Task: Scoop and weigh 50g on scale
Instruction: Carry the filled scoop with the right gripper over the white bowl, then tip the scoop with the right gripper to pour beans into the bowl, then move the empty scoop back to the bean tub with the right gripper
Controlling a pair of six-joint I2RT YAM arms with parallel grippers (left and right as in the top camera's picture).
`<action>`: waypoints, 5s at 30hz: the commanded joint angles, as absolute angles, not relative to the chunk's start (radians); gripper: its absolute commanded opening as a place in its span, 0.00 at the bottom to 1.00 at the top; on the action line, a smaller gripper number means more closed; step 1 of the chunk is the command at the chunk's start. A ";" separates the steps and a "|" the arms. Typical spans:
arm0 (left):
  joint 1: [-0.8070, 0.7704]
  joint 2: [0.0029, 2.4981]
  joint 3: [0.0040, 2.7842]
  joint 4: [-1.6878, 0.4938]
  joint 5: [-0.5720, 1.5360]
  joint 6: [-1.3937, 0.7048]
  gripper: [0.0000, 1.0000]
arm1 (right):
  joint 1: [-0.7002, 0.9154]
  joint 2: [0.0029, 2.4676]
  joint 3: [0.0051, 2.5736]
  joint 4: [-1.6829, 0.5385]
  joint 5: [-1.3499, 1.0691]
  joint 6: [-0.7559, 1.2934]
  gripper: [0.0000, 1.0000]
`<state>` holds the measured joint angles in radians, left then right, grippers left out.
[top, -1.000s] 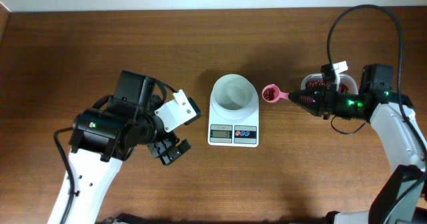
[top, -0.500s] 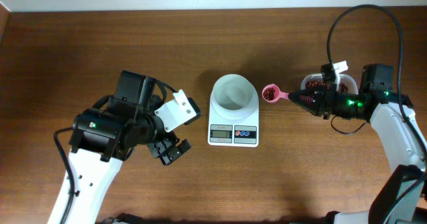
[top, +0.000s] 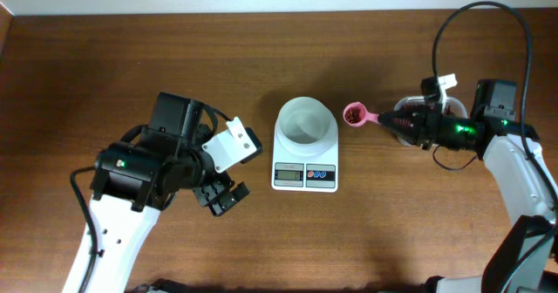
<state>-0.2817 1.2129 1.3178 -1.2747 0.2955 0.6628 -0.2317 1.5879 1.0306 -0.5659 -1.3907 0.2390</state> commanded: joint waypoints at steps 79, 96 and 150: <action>-0.276 1.211 1.309 -1.274 0.299 0.678 0.99 | 0.414 1.495 1.051 -0.289 -0.213 -0.385 0.04; -0.276 1.211 1.309 -1.274 0.299 0.678 0.99 | -0.169 1.316 1.050 -0.603 -0.220 -0.268 0.04; -0.276 1.211 1.309 -1.273 0.299 0.678 0.99 | -0.598 1.662 1.050 -0.587 -0.974 0.331 0.04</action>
